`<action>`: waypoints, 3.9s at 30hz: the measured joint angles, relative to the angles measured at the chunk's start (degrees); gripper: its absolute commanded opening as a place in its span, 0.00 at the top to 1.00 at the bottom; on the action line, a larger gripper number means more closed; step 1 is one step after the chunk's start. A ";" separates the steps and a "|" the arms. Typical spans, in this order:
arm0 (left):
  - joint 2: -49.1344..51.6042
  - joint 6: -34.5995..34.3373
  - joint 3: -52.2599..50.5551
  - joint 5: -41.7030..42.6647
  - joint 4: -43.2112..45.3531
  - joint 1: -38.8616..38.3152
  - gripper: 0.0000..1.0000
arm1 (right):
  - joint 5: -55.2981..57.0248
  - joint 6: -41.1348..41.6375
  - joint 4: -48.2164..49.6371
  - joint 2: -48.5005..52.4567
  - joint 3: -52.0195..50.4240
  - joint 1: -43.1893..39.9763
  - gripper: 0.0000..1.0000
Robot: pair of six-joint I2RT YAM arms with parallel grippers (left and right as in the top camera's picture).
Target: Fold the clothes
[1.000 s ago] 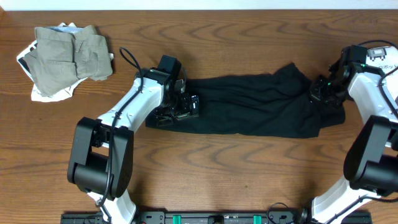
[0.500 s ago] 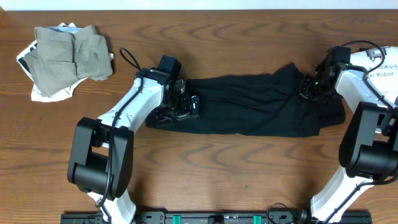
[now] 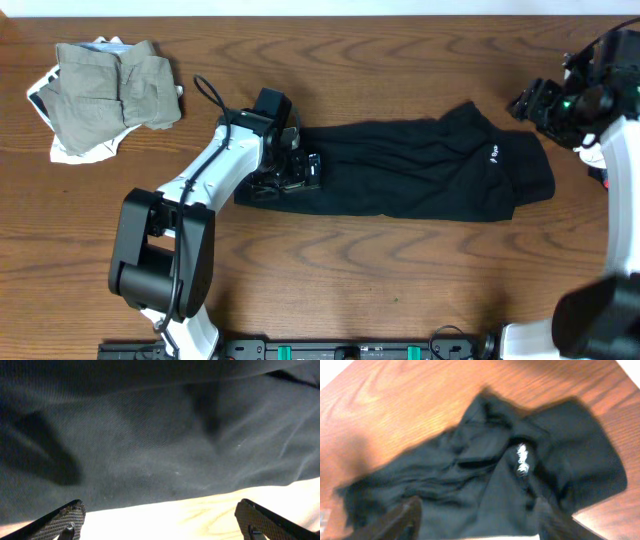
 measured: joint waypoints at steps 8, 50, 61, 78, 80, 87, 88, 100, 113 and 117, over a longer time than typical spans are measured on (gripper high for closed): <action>-6.95 5.25 0.00 0.07 0.13 4.20 0.02 | -3.89 -6.23 -11.04 -2.73 -1.29 6.91 0.20; 8.11 27.34 0.09 20.13 1.36 30.93 0.02 | -4.98 -4.79 -6.40 -2.45 -16.55 15.19 0.01; 11.17 26.82 1.49 26.27 1.49 28.20 0.02 | -4.98 -4.76 -6.40 -2.45 -16.55 15.19 0.01; 16.94 26.16 2.43 32.98 2.58 24.48 0.62 | -4.96 -4.74 -6.91 -2.45 -16.55 15.19 0.01; 17.31 26.03 2.14 32.48 2.78 24.46 0.73 | -4.96 -4.74 -6.91 -2.45 -16.57 15.19 0.01; 18.05 25.29 1.75 30.73 3.04 24.50 0.94 | -4.96 -4.74 -6.64 -2.45 -16.57 15.19 0.01; 18.05 25.07 1.75 30.71 2.97 24.61 0.94 | -4.98 -4.74 -6.60 -2.45 -16.57 15.19 0.01; 18.71 23.78 8.11 20.28 -9.01 31.54 0.94 | -4.96 -4.74 -6.51 -2.45 -16.57 15.19 0.01; 18.82 22.82 16.24 7.32 -18.05 36.85 0.94 | -4.98 -4.74 -6.51 -2.45 -16.57 15.19 0.01; 15.82 20.85 17.33 2.64 -18.91 36.61 0.94 | -4.98 -4.74 -6.54 -2.45 -16.57 15.19 0.01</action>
